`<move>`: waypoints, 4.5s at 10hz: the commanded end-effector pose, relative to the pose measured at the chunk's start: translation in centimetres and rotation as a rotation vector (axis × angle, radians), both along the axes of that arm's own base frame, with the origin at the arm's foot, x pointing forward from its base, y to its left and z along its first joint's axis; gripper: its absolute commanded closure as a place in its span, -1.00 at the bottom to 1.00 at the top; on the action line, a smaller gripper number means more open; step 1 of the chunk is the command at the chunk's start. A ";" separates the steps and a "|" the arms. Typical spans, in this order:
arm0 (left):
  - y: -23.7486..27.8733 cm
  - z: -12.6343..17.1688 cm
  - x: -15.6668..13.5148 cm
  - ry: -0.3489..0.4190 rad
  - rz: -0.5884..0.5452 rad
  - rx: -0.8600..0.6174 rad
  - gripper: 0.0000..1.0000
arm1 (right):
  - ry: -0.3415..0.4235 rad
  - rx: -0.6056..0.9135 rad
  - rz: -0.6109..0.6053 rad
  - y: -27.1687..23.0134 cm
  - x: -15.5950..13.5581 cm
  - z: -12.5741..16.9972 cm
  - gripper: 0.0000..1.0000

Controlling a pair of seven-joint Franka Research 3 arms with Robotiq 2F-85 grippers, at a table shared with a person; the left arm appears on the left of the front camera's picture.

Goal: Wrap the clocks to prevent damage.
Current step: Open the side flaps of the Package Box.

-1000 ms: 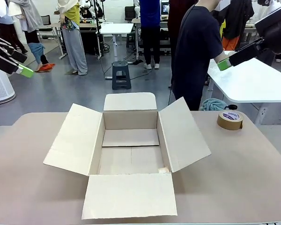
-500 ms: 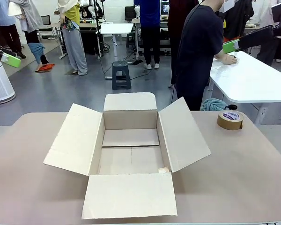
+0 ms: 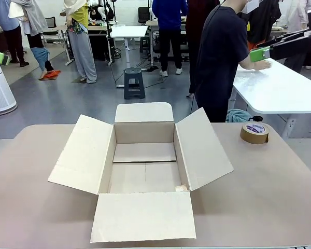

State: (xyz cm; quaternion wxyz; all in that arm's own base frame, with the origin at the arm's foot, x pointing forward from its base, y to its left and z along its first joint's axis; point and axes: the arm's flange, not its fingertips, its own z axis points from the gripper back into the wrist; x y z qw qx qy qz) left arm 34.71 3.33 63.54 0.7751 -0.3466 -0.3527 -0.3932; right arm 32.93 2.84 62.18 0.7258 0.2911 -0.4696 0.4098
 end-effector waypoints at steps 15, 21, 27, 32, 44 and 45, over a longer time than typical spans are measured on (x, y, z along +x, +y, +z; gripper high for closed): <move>-0.8 -0.4 -0.3 -0.287 -0.255 0.225 -1.00 | -0.004 -0.182 0.186 -3.7 0.4 -1.3 -1.00; -0.7 -0.3 -0.5 -0.293 -0.247 0.228 0.19 | 0.007 -0.190 0.182 -4.3 -0.3 -1.2 0.19; -0.6 0.0 -0.2 -0.276 -0.267 0.191 1.00 | -0.012 -0.197 0.184 -5.8 -1.7 -0.2 1.00; -0.5 0.5 -0.2 -0.264 -0.246 0.216 1.00 | -0.002 -0.195 0.200 -6.5 -1.9 -0.1 1.00; -12.5 -0.3 1.9 0.028 0.008 0.513 0.99 | 0.256 -0.345 -0.146 9.2 -2.9 -1.8 0.98; -15.4 -1.3 1.9 0.084 0.085 0.589 0.99 | 0.300 -0.322 -0.242 11.5 -3.3 -2.0 0.98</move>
